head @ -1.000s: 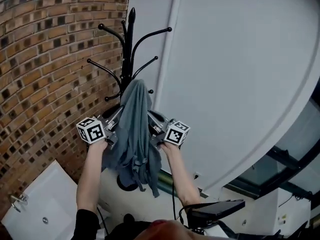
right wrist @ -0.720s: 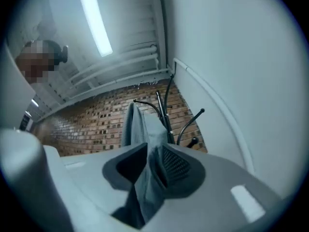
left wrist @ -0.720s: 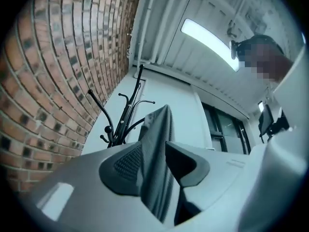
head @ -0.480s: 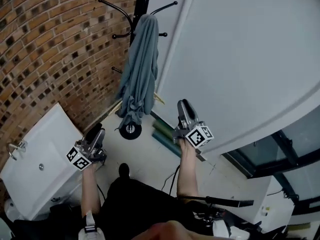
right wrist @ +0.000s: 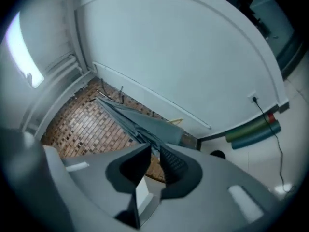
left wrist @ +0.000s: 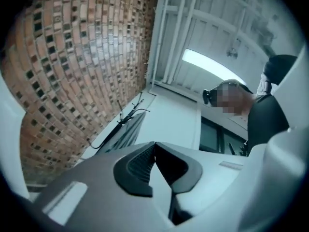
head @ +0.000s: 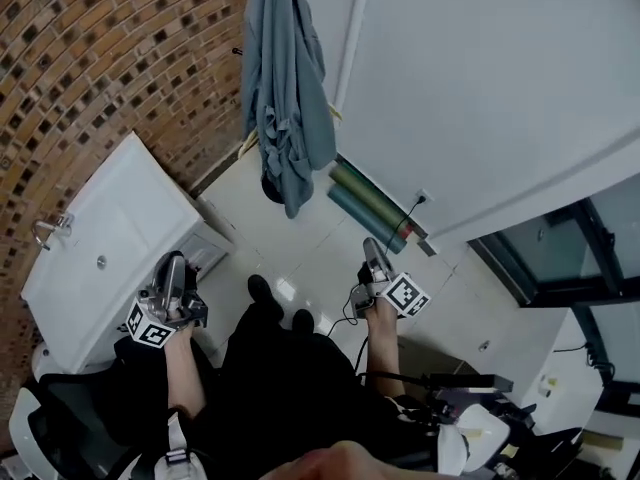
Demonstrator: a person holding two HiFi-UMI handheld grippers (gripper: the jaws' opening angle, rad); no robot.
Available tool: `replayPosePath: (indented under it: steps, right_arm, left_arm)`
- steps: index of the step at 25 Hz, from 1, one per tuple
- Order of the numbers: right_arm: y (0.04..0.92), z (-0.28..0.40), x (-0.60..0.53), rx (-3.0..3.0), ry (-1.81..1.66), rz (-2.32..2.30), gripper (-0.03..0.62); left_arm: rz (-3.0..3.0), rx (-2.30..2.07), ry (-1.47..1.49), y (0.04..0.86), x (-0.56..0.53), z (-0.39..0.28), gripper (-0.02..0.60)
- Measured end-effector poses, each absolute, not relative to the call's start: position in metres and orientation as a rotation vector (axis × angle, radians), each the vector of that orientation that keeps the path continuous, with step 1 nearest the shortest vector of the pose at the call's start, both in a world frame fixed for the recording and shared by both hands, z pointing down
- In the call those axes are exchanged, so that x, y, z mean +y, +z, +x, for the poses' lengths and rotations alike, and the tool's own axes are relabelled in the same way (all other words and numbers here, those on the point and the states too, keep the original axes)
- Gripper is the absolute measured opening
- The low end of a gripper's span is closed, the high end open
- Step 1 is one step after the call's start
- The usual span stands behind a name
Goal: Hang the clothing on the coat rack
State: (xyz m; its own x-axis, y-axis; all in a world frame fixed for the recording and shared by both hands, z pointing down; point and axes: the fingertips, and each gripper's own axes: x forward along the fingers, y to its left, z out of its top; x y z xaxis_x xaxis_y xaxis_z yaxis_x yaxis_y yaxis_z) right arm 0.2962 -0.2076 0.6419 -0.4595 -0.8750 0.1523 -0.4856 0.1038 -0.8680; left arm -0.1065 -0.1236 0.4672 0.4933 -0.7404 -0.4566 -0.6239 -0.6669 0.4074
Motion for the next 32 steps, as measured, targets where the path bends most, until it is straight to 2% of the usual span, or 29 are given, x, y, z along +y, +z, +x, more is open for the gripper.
replayPosePath:
  steps: [5, 9, 13, 19, 24, 31, 32]
  right_arm:
    - [0.518, 0.258, -0.189, 2.323, -0.809, -1.279, 0.009]
    - [0.469, 0.213, -0.146, 2.461, -0.56, -1.273, 0.001]
    - [0.454, 0.159, -0.104, 2.522, -0.51, -1.26, 0.001]
    - [0.435, 0.087, -0.054, 2.586, -0.397, -1.334, 0.002]
    - [0.435, 0.095, 0.001, 2.637, -0.347, -1.368, 0.002]
    - [0.417, 0.079, 0.03, 2.68, -0.241, -1.279, 0.002]
    - [0.415, 0.082, 0.034, 2.683, -0.225, -1.274, 0.002]
  left_arm:
    - [2.817, -0.976, -0.864, 0.413, -0.077, -0.049, 0.003]
    - [2.952, -0.944, -0.748, 0.402, -0.037, -0.046, 0.002]
    - [3.001, -0.983, -0.668, 0.4, 0.007, -0.086, 0.002]
    - [2.95, -0.731, -0.902, 0.398, 0.044, -0.163, 0.003]
    - [2.938, -0.766, -0.863, 0.423, 0.066, -0.144, 0.002]
    - [2.917, -0.989, -0.864, 0.417, 0.08, -0.153, 0.002]
    - [2.923, -0.988, -0.855, 0.417, 0.079, -0.148, 0.022]
